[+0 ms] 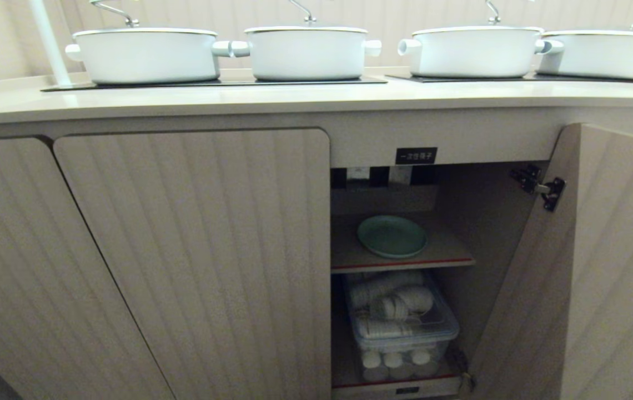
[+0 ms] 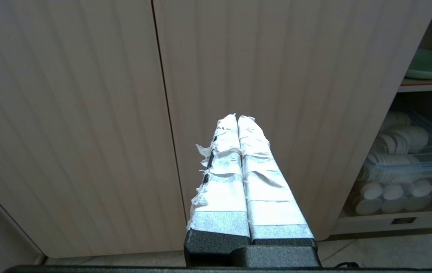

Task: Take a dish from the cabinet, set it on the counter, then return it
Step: Close the cabinet door

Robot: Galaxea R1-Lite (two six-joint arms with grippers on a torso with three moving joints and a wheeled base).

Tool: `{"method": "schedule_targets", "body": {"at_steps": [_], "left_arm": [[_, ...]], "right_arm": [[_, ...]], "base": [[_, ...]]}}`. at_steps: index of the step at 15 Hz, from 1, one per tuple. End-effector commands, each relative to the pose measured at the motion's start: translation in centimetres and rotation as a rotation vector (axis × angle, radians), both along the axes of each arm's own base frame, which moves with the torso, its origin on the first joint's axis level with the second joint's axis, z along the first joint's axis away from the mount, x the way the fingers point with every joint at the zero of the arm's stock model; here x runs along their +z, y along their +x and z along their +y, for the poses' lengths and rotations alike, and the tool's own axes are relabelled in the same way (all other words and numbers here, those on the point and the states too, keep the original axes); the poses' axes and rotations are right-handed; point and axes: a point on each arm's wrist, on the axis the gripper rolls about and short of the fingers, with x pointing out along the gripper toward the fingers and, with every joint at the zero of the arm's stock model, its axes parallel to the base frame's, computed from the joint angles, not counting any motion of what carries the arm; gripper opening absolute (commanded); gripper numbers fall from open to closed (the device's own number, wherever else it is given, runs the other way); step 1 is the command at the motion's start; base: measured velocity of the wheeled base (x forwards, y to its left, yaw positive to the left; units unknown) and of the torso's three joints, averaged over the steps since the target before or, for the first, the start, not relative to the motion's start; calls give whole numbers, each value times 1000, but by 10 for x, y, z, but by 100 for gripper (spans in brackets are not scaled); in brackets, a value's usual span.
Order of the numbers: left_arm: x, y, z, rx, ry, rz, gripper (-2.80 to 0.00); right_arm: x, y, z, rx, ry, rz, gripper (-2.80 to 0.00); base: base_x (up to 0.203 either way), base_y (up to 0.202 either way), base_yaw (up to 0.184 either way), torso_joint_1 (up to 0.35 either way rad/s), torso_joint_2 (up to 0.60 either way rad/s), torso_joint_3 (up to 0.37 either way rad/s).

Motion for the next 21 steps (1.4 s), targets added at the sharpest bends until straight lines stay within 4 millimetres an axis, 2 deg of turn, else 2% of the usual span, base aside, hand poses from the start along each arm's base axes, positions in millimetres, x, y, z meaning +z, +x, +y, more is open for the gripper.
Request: {"method": "schedule_targets", "body": {"at_steps": [1, 10, 19, 21], "left_arm": [[0, 0, 0, 0, 0, -1, -280], [0, 0, 0, -1, 0, 0, -280], [0, 0, 0, 1, 0, 0, -280], [0, 0, 0, 1, 0, 0, -280]], "right_arm": [[0, -6, 0, 20, 4, -76, -280], [0, -9, 0, -22, 21, -111, -280], [-3, -28, 0, -25, 32, -356, -280], [-3, -28, 0, -32, 62, -364, -280]], "base": [[0, 0, 0, 0, 0, 0], [0, 0, 0, 0, 0, 0], [0, 0, 0, 0, 0, 0], [0, 0, 0, 0, 0, 0]]}}
